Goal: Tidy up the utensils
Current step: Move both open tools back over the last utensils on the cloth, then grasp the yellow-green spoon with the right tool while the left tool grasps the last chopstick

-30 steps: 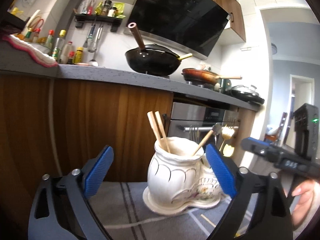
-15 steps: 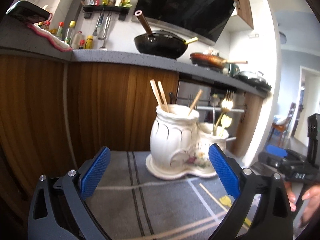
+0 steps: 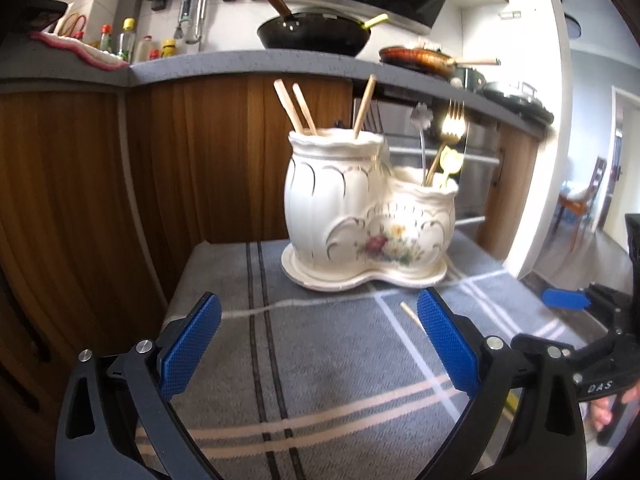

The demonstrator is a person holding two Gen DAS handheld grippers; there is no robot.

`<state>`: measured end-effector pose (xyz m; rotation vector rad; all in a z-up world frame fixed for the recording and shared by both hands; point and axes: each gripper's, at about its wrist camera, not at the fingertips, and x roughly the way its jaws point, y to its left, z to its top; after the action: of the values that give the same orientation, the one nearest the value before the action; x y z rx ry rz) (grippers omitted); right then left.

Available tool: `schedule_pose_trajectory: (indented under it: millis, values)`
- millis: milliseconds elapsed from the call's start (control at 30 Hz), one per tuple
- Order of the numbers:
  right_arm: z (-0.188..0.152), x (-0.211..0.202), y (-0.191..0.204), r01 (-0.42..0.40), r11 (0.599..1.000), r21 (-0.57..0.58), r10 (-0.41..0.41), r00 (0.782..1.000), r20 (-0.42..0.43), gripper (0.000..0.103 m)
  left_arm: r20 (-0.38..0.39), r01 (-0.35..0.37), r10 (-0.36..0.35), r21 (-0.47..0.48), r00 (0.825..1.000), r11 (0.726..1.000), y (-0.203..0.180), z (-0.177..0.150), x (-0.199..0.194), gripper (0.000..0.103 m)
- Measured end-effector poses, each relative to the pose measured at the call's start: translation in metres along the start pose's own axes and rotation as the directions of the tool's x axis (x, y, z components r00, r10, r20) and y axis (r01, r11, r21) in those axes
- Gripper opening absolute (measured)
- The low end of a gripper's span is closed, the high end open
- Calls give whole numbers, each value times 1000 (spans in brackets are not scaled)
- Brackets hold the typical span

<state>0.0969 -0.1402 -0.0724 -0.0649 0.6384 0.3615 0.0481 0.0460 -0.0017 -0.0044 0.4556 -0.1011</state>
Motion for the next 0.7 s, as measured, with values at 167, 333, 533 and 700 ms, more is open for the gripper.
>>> schedule_pose_trajectory:
  millis: [167, 333, 533, 700]
  values:
    - [-1, 9, 11, -43, 999, -15, 42, 996, -77, 71, -41, 17, -17, 1, 999, 1000, -3, -5, 8, 97]
    - [-3, 16, 19, -104, 995, -7, 102, 984, -146, 49, -58, 8, -6, 27, 998, 1000, -7, -6, 13, 97]
    - [-3, 21, 30, -110, 993, -40, 101, 979, -180, 27, -64, 28, -27, 26, 998, 999, -8, -6, 14, 97]
    - [-1, 26, 36, -81, 994, -77, 64, 977, -201, 22, -75, 41, -38, 32, 996, 999, -11, -7, 16, 97]
